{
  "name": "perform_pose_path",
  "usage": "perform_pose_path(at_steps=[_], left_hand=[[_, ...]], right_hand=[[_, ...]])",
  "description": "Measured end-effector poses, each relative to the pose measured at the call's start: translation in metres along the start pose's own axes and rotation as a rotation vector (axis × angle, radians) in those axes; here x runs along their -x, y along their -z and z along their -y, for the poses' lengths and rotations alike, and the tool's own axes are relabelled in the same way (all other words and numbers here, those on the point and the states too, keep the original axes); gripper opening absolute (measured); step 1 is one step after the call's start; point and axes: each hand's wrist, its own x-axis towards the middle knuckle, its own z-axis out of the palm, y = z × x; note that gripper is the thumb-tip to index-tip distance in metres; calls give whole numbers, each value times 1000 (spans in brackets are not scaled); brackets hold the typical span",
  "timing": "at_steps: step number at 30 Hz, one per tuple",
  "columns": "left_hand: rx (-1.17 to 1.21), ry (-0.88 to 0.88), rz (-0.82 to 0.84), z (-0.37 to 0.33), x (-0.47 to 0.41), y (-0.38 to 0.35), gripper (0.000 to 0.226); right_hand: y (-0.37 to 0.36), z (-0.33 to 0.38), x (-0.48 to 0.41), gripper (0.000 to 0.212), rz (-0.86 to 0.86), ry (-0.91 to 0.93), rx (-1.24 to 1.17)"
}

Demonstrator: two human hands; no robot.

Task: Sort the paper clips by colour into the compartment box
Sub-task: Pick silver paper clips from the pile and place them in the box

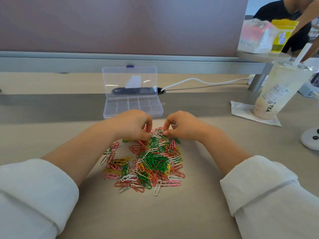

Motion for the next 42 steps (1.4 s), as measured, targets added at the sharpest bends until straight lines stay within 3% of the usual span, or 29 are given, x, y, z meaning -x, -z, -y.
perform_pose_path(at_steps=[5, 13, 17, 30, 42], left_hand=[[10, -29, -64, -3, 0, 0, 14], [-2, -18, -16, -3, 1, 0, 19], [2, -1, -26, -3, 1, 2, 22], [-2, 52, 29, -1, 2, 1, 22], [165, 51, 18, -4, 5, 4, 13]], right_hand=[[3, 3, 2, 12, 9, -28, 42], [4, 3, 1, 12, 35, -103, 38], [5, 4, 1, 17, -43, -71, 9], [2, 6, 1, 19, 10, -22, 43], [-1, 6, -2, 15, -15, 43, -161]])
